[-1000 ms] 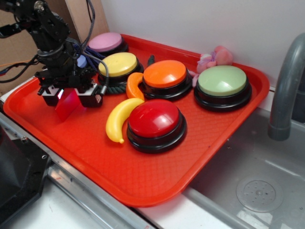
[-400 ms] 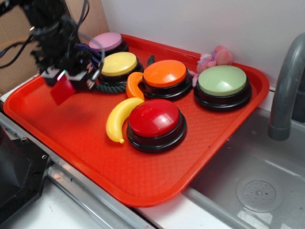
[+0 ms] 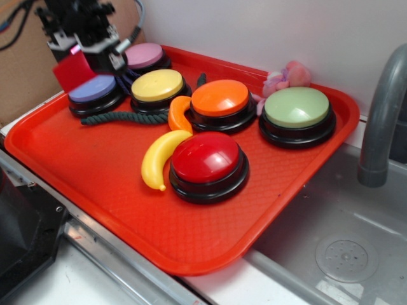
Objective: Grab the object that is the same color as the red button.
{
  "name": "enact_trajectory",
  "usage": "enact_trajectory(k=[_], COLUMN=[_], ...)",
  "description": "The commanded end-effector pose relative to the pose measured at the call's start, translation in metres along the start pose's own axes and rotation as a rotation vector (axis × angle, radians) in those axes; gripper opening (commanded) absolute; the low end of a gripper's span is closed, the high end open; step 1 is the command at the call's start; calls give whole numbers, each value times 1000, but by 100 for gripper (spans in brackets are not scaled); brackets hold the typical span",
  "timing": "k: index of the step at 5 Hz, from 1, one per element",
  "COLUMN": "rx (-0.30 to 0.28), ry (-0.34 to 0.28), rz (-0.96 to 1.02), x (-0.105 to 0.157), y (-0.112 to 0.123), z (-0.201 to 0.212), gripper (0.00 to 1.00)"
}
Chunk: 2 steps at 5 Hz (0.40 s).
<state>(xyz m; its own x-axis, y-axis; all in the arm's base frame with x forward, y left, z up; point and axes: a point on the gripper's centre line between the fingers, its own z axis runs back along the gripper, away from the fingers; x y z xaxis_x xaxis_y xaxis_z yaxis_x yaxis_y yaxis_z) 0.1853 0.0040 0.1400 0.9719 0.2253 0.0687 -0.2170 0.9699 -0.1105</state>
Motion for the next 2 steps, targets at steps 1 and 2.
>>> enact_trajectory(k=[1,2], rx=[46,57], ry=[13,2], rz=[-54,10], x=[-3,-1], y=[-1,10], z=[41,42], gripper=[0,0])
